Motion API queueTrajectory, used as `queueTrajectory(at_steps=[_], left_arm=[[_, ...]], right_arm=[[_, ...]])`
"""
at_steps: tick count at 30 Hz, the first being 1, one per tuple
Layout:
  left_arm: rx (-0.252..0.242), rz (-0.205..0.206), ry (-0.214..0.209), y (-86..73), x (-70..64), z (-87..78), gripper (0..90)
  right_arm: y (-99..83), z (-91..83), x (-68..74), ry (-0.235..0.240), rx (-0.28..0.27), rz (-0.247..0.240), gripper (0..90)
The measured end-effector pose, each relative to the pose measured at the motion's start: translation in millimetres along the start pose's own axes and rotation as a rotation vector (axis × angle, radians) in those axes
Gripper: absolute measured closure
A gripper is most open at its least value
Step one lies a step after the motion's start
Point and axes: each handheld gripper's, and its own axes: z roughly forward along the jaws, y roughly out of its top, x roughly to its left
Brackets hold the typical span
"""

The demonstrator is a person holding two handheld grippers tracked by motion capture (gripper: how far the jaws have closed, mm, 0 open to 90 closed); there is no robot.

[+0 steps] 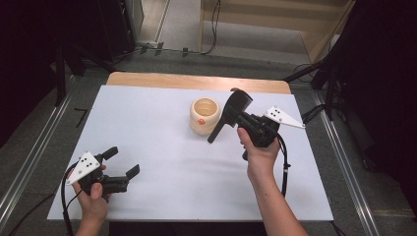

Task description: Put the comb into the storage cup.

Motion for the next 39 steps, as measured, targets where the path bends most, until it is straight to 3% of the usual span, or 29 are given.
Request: queueTrajectory(at_steps=[16, 22, 29, 39], left_arm=[[-0.006, -0.015, 0.062, -9.4, 15.5, -25.4, 0.0], [0.009, -0.007, 0.066, -15.3, 18.5, -28.1, 0.0], [-0.019, -0.051, 0.052, -19.1, 23.0, -29.2, 0.0], [-0.006, -0.037, 0.049, -20.7, 20.4, -26.2, 0.0]], right_arm=[[12.9, 2.2, -4.7, -0.01, -0.005, -0.019, 84.3], [18.9, 4.7, -6.2, -0.019, -0.012, -0.03, 84.3], [25.7, 7.1, -9.1, -0.03, -0.024, -0.027, 84.3], [33.6, 12.8, -11.5, -0.037, -0.029, -0.039, 84.3]])
